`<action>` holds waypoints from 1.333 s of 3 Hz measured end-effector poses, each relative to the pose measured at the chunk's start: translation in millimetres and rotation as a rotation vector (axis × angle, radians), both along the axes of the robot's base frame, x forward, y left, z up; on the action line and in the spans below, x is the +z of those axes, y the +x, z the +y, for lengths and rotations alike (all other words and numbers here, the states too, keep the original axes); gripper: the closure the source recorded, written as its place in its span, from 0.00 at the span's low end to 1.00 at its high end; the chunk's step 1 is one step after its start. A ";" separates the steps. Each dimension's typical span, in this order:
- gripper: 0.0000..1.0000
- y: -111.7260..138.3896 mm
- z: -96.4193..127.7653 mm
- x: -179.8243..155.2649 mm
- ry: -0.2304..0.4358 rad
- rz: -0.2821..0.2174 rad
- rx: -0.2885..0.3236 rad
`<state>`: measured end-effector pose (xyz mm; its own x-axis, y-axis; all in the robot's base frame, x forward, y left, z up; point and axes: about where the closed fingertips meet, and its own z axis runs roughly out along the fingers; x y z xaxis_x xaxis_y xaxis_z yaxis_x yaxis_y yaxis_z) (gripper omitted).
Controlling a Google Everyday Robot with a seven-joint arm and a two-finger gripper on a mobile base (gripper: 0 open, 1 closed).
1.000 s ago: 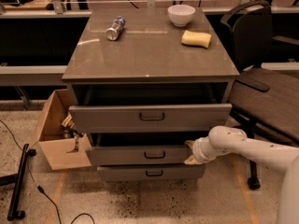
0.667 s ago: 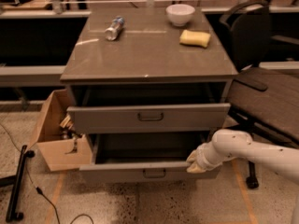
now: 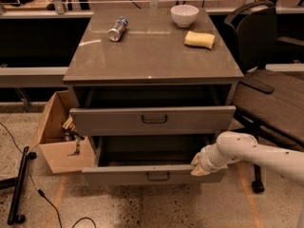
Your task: Open middle drawer
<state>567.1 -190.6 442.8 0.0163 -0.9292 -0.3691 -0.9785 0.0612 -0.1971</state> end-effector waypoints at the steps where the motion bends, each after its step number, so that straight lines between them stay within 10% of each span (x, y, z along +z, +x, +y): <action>1: 0.41 -21.5 -0.6 29.4 -0.016 0.012 -0.010; 2: 0.40 -51.3 -4.1 76.2 -0.044 0.021 -0.028; 4: 0.95 -47.8 1.3 110.7 -0.072 -0.076 -0.023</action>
Offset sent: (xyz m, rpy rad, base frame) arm -0.0837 -0.0110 0.1334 -0.0781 0.0244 -0.0536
